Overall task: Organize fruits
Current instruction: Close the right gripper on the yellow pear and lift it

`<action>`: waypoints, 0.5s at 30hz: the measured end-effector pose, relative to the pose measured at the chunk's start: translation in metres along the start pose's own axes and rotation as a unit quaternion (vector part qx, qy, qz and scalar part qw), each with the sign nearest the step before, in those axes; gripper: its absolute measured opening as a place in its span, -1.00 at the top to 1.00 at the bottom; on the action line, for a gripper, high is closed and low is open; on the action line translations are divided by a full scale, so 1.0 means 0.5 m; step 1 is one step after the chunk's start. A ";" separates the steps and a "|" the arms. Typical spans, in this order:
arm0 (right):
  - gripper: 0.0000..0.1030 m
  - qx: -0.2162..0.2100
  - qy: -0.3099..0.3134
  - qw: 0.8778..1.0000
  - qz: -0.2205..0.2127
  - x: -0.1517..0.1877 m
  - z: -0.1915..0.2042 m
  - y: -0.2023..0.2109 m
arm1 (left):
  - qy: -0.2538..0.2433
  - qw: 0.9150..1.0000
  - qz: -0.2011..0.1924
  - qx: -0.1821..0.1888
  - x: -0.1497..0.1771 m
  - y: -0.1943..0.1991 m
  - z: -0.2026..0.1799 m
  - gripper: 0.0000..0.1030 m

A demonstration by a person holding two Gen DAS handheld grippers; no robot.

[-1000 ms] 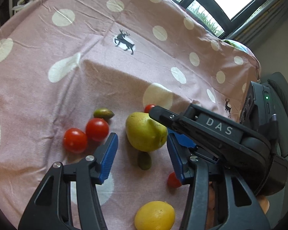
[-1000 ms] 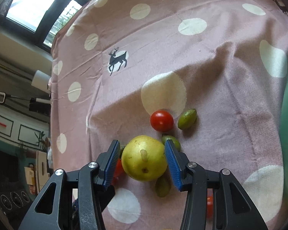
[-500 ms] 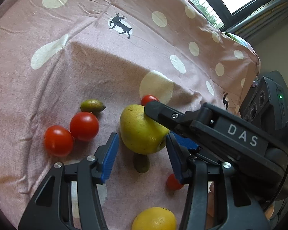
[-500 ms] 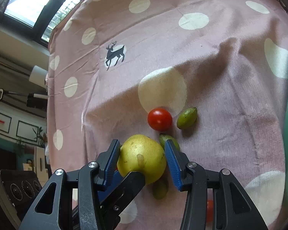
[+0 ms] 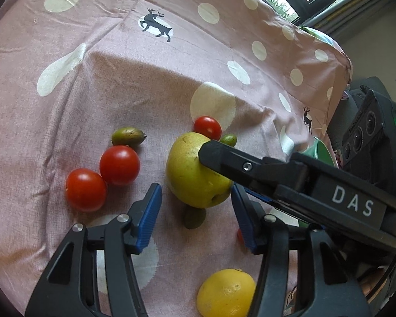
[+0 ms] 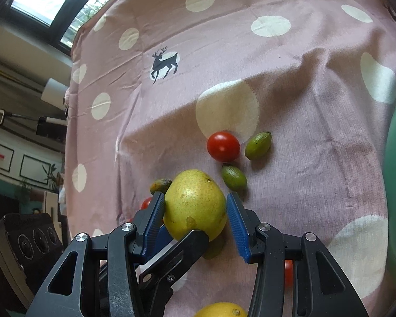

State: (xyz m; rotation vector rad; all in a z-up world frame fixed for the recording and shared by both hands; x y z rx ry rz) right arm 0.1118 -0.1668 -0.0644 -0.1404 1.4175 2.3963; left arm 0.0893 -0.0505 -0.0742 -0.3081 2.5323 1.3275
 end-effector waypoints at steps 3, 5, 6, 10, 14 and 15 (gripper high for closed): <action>0.04 -0.006 -0.005 1.000 0.001 -0.003 -0.003 -0.003 | 0.000 1.000 0.000 0.004 -0.002 -0.002 0.003 -0.16; 0.03 -0.011 -0.009 1.000 0.004 -0.002 -0.007 -0.004 | -0.004 1.000 -0.002 0.004 -0.001 0.000 0.002 -0.16; 0.03 -0.013 -0.012 1.000 0.006 -0.002 -0.008 -0.004 | -0.005 1.000 -0.004 0.004 -0.002 0.000 0.001 -0.16; 0.00 -0.020 -0.015 1.000 0.011 -0.005 -0.009 -0.009 | 0.000 1.000 -0.006 0.013 -0.004 -0.002 0.006 -0.17; -0.05 -0.031 -0.022 0.999 0.021 -0.009 -0.010 -0.023 | -0.001 1.000 -0.009 0.014 -0.005 -0.001 0.006 -0.17; -0.06 -0.033 -0.022 0.999 0.023 -0.010 -0.009 -0.028 | -0.002 1.000 -0.010 0.013 -0.004 -0.001 0.006 -0.17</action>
Point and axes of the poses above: each gripper's, at about its wrist camera, not at the fingertips, and y roughly against the way its jaws point, z to its left, x to its underside, the point moved 4 cm from there along -y, roughly the way its jaws point, and after that the axes turned 5 degrees about z, right-handed, at the moved point
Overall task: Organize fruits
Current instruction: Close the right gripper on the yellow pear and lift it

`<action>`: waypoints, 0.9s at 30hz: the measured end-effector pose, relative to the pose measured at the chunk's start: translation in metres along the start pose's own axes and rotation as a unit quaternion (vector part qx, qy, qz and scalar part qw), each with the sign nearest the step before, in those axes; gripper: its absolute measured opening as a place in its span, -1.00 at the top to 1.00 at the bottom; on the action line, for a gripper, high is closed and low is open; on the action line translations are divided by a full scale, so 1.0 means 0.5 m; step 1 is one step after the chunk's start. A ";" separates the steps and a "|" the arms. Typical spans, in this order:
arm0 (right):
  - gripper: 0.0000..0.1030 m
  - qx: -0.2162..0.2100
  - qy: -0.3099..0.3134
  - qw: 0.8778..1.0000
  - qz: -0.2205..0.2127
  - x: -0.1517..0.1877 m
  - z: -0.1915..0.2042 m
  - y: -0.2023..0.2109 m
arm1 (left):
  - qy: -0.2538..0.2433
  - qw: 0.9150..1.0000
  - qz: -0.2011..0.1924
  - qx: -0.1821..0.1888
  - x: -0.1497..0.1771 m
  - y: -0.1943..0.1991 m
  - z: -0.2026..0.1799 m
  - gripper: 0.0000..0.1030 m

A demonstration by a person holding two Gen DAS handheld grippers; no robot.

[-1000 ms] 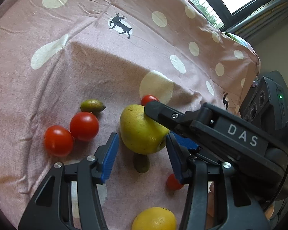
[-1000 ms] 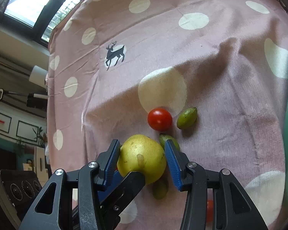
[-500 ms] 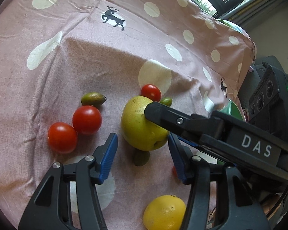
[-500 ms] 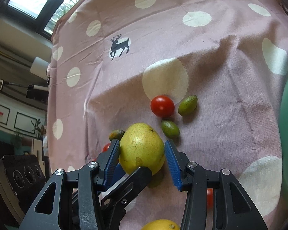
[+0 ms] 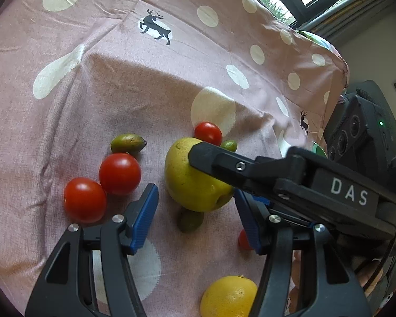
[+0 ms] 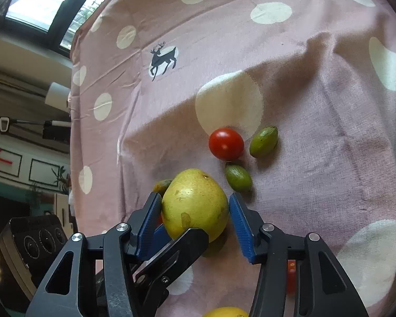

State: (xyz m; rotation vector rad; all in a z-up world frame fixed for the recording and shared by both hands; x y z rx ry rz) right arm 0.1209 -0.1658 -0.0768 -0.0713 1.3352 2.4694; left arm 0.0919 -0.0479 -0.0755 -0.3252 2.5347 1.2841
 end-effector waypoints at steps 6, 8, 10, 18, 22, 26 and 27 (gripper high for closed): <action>-0.08 -0.013 -0.002 1.000 0.006 -0.005 0.001 -0.016 | -0.001 1.000 0.006 -0.004 0.000 -0.011 -0.001 -0.11; -0.09 -0.022 -0.002 1.000 0.014 -0.004 0.001 -0.025 | -0.006 1.000 0.011 -0.011 0.001 -0.017 -0.002 -0.04; -0.09 -0.034 -0.005 0.999 0.026 -0.004 0.001 -0.037 | -0.004 1.000 0.009 -0.011 0.000 -0.017 -0.002 -0.04; -0.10 -0.045 -0.011 0.999 0.021 -0.002 -0.002 -0.035 | -0.011 1.000 0.004 -0.012 0.001 -0.012 -0.005 -0.04; -0.10 -0.047 -0.004 0.999 0.008 0.001 0.005 -0.017 | -0.021 1.000 -0.010 -0.008 0.002 0.004 -0.017 -0.04; -0.10 -0.055 0.001 0.998 -0.005 0.007 0.014 0.005 | -0.032 0.999 -0.023 -0.010 0.006 0.020 -0.032 -0.04; -0.10 -0.056 0.003 0.998 -0.009 0.010 0.016 0.010 | -0.034 0.999 -0.025 -0.008 0.007 0.024 -0.035 -0.04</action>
Point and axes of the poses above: each gripper's, at about its wrist camera, not at the fingertips, and y roughly against the way its jaws point, z to its left, x to its underside, the point moved 4 cm from there along -y, roughly the way its jaws point, and after that the axes turned 5 degrees about z, right-handed, at the moved point
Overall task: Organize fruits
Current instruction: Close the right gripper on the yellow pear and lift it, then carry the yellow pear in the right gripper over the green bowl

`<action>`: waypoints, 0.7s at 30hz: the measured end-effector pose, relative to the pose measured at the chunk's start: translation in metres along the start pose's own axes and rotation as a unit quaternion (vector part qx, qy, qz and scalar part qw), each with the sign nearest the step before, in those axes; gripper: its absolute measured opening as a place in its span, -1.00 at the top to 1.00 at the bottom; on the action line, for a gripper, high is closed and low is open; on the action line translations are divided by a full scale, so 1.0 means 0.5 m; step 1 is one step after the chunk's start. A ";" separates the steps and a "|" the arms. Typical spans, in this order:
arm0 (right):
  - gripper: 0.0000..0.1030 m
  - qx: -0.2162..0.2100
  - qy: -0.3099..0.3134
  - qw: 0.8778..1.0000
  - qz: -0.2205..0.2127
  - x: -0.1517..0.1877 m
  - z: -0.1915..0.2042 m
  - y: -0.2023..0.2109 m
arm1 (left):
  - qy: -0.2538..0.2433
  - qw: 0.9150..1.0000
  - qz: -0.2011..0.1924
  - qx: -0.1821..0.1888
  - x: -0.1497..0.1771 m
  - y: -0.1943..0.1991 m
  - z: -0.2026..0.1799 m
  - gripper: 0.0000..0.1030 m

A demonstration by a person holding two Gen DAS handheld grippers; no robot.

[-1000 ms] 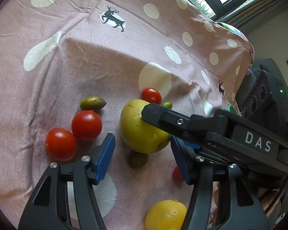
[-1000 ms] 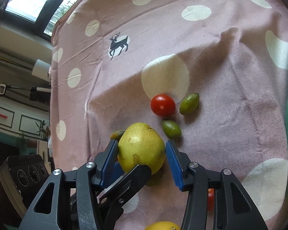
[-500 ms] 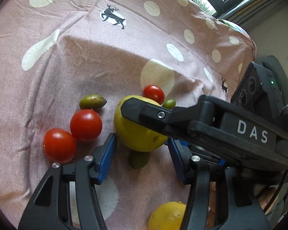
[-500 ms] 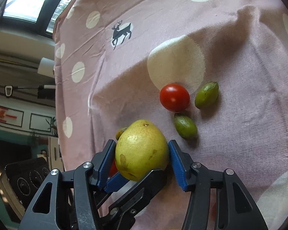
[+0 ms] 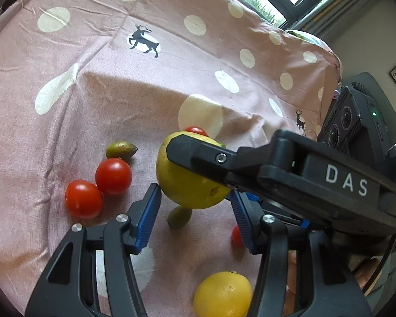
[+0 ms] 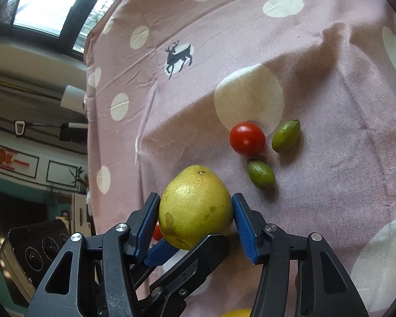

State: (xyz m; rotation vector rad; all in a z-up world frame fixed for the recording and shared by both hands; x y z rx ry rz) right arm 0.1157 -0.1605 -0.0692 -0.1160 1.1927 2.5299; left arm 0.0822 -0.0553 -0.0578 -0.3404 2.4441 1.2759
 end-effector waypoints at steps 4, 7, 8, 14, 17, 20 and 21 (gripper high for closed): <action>-0.10 -0.004 0.007 1.000 -0.014 0.007 0.012 0.020 | -0.010 1.000 -0.013 -0.002 0.002 0.017 -0.014 -0.03; -0.10 -0.012 0.009 1.000 -0.023 0.013 0.019 0.032 | -0.018 1.000 -0.021 -0.002 0.007 0.028 -0.026 -0.03; -0.10 -0.013 0.011 1.000 -0.026 0.015 0.021 0.038 | -0.021 1.000 -0.023 -0.001 0.009 0.032 -0.030 -0.03; -0.10 -0.019 0.018 0.998 -0.049 0.035 0.036 0.074 | -0.041 0.998 -0.037 0.001 0.022 0.059 -0.056 -0.04; -0.10 -0.023 0.024 0.998 -0.061 0.044 0.045 0.092 | -0.051 0.998 -0.047 0.004 0.028 0.072 -0.069 -0.04; -0.10 -0.026 0.031 0.997 -0.072 0.051 0.053 0.110 | -0.059 0.997 -0.054 0.002 0.032 0.082 -0.080 -0.04; -0.10 -0.028 0.032 0.996 -0.074 0.053 0.053 0.115 | -0.062 0.996 -0.057 0.002 0.033 0.085 -0.085 -0.04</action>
Point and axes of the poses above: each gripper's, at about its wrist camera, not at the fingertips, and y roughly against the way its jaws point, z to its left, x to its underside, the point moved 4 cm from there along -y, roughly the way its jaws point, and after that the axes turned 5 degrees about z, right-handed, at the moved point
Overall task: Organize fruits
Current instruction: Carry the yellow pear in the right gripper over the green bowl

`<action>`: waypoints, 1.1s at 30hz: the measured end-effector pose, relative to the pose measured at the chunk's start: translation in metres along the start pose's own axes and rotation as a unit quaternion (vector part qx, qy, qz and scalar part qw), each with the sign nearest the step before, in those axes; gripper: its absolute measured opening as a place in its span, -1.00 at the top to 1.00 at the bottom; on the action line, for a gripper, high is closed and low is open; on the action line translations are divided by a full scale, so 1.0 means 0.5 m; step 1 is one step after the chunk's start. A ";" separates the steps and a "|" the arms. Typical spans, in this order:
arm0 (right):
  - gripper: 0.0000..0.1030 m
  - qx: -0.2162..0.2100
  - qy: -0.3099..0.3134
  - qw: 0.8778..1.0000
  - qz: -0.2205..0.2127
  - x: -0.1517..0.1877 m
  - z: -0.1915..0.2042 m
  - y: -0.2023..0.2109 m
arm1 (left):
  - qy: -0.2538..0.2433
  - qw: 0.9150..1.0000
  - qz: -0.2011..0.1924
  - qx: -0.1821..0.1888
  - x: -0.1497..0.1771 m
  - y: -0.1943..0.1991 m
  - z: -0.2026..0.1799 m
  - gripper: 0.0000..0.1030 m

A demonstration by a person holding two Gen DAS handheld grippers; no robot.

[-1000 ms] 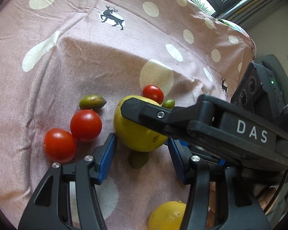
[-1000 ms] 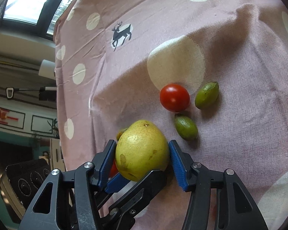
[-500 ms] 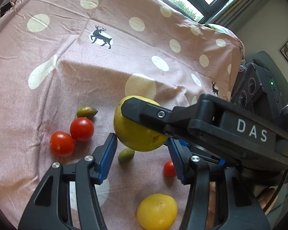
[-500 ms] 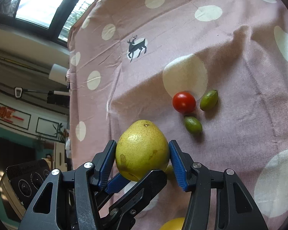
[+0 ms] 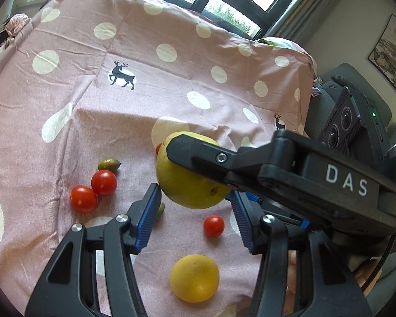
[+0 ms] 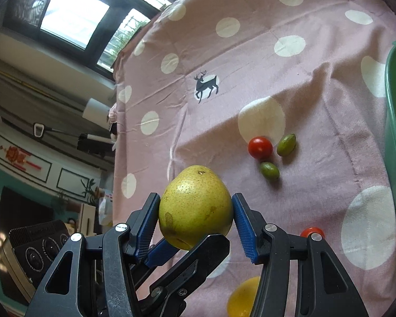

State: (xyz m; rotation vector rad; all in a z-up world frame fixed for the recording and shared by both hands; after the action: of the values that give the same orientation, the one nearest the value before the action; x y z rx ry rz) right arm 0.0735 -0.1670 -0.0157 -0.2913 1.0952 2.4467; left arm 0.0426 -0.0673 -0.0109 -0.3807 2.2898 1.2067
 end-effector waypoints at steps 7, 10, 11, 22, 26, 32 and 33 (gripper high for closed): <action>-0.10 -0.005 0.007 1.000 -0.022 0.004 0.009 0.034 | -0.016 1.000 -0.013 0.006 -0.002 0.014 -0.028 -0.04; -0.10 -0.006 0.008 0.999 -0.031 0.006 0.008 0.050 | -0.023 1.000 -0.018 0.011 -0.002 0.018 -0.043 -0.03; -0.10 -0.006 0.008 0.999 -0.034 0.006 0.007 0.056 | -0.025 0.999 -0.020 0.013 -0.002 0.020 -0.048 -0.03; -0.10 -0.004 0.013 0.997 -0.071 0.012 -0.003 0.118 | -0.054 0.997 -0.034 0.031 0.003 0.024 -0.104 -0.04; -0.10 0.000 0.012 0.997 -0.082 0.014 -0.010 0.140 | -0.062 0.997 -0.036 0.039 0.007 0.022 -0.122 -0.04; -0.10 0.003 0.010 0.995 -0.097 0.014 -0.023 0.168 | -0.072 0.995 -0.039 0.050 0.009 0.015 -0.146 -0.04; -0.10 0.004 0.009 0.995 -0.099 0.014 -0.027 0.173 | -0.073 0.995 -0.038 0.052 0.010 0.012 -0.150 -0.04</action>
State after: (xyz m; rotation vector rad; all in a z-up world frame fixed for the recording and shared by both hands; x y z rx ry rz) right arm 0.0265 -0.2257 0.0295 -0.4007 1.0324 2.2683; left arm 0.0122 -0.1259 0.0257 -0.3275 2.1822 1.0378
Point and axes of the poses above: each gripper's, at about its wrist camera, not at the fingertips, and y roughly against the way its jaws point, z to its left, x to its underside, the point moved 4 cm from there along -y, roughly the way its jaws point, and after that the axes turned 5 degrees about z, right-handed, at the moved point
